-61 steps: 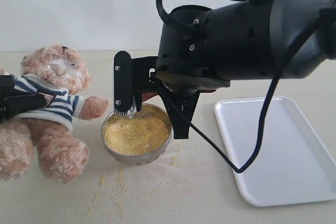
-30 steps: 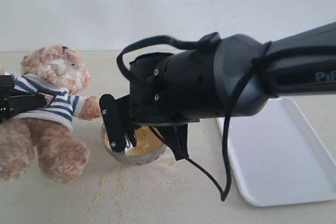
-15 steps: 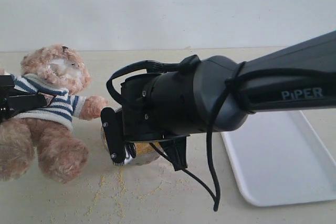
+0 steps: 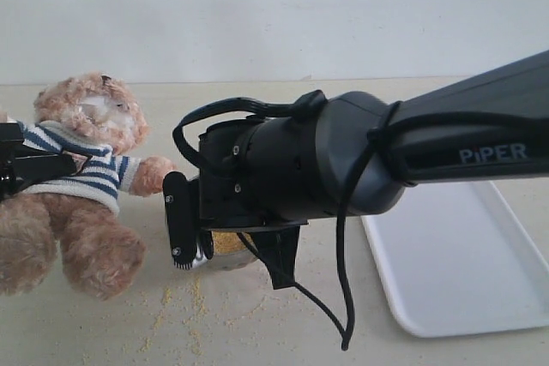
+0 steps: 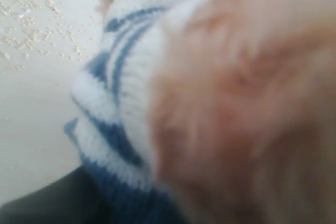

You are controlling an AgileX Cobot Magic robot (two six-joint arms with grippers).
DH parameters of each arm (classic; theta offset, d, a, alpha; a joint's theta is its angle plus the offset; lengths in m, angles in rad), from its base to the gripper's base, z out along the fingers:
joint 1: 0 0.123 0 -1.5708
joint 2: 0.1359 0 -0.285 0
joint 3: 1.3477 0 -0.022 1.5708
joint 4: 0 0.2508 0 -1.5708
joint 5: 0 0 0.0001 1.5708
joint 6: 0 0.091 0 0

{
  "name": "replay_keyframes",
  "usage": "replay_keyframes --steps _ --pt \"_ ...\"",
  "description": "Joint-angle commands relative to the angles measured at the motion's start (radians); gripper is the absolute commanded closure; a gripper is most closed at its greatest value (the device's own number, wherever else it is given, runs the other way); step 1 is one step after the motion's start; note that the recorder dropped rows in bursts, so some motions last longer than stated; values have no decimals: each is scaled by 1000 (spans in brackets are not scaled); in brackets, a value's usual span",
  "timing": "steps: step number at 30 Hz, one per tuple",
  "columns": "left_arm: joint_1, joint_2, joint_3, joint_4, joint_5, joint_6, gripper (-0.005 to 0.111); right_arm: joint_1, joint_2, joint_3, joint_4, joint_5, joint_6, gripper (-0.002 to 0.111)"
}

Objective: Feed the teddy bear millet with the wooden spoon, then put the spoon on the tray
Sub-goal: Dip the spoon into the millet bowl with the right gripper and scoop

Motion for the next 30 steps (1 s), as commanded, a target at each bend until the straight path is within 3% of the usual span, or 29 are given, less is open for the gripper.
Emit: replay_keyframes --steps 1,30 --pt "-6 -5 -4 -16 15 6 102 1 -4 -6 9 15 12 108" --pt "-6 -5 -3 -16 17 6 102 -2 -65 -6 129 34 40 108"
